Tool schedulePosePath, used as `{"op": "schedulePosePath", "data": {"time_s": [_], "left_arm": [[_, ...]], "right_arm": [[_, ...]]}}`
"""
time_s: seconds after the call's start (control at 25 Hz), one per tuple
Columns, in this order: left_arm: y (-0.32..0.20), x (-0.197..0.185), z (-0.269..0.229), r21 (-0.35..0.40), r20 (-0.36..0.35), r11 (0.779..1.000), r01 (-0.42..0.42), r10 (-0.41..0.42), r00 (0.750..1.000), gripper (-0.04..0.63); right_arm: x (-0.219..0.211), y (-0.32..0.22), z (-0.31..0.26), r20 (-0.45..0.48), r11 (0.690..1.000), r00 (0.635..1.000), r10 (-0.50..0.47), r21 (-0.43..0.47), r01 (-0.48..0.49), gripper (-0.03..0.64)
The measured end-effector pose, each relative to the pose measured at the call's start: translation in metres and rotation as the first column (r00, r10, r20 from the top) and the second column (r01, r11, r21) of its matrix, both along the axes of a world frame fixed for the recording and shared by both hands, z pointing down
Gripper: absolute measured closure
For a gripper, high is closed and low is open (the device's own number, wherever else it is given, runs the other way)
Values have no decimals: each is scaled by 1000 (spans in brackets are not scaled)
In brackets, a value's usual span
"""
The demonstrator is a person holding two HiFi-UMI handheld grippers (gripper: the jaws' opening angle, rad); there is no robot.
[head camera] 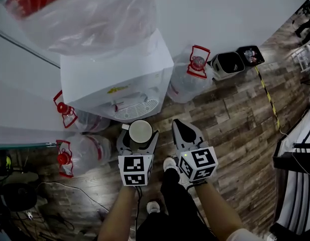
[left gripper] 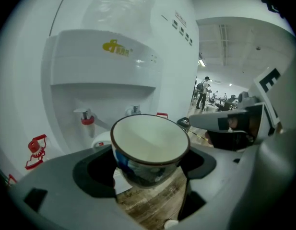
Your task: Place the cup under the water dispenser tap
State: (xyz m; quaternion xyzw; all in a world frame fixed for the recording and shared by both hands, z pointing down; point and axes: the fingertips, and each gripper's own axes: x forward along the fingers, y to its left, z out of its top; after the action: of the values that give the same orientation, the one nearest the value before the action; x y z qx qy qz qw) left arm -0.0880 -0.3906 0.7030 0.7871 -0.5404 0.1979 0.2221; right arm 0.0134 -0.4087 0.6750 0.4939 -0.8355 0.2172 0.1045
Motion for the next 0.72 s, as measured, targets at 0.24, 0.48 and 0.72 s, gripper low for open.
{"op": "schedulePosePath", "data": {"time_s": [0.24,0.48,0.72], "left_arm": [[-24,-3,36,13,18,1000,-10,10,1000,160],[-48,-4,73,-1,25,1000,5,-5,1000,160],[-68,0,106,-15,23,1000,27,-27,999,160]], "right_arm": [[-12,-21,41,-22,1000,999,-24,15,25,597],[-19,-38,75,-5,999,999,-34,18,34,596],[-16,-53,100,-10,999,999,-41,14,41,597]]}}
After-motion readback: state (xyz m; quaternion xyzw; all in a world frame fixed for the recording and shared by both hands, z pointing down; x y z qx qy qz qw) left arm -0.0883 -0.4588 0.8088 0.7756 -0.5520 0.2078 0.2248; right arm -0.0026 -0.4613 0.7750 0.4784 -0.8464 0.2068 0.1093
